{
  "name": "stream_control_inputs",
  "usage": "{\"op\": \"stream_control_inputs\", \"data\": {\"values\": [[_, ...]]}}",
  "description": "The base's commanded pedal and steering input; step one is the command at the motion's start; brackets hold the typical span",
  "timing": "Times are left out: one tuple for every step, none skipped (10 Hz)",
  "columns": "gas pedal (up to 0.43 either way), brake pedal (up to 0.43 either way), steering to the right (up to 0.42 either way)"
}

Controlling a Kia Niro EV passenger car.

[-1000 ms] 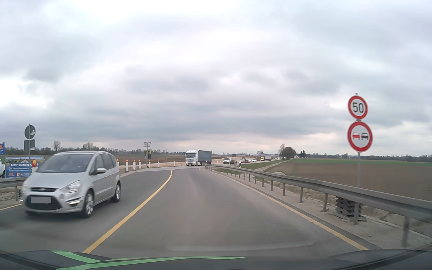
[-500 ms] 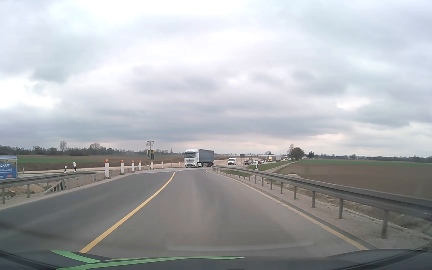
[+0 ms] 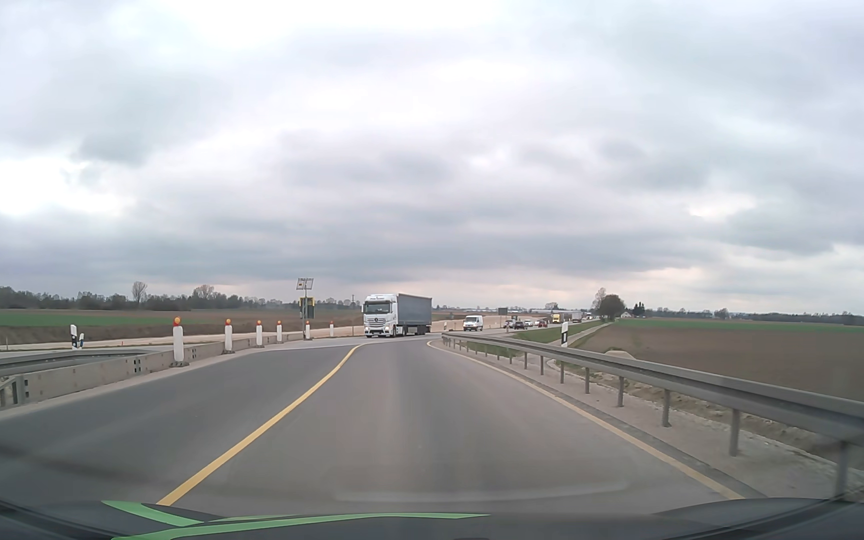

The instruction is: Follow the waypoints while adhering to traffic rules and regulations

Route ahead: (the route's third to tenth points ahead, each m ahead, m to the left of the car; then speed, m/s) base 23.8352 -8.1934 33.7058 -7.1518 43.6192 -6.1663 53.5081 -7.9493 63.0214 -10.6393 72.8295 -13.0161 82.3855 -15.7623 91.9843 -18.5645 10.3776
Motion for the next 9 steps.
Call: {"op": "stream_control_inputs", "data": {"values": [[0.087, 0.0, -0.02], [0.087, 0.0, -0.017], [0.087, 0.0, -0.016], [0.087, 0.0, -0.016], [0.087, 0.0, -0.015], [0.087, 0.0, -0.015], [0.087, 0.0, -0.014], [0.079, 0.0, -0.013], [0.079, 0.0, -0.012]]}}
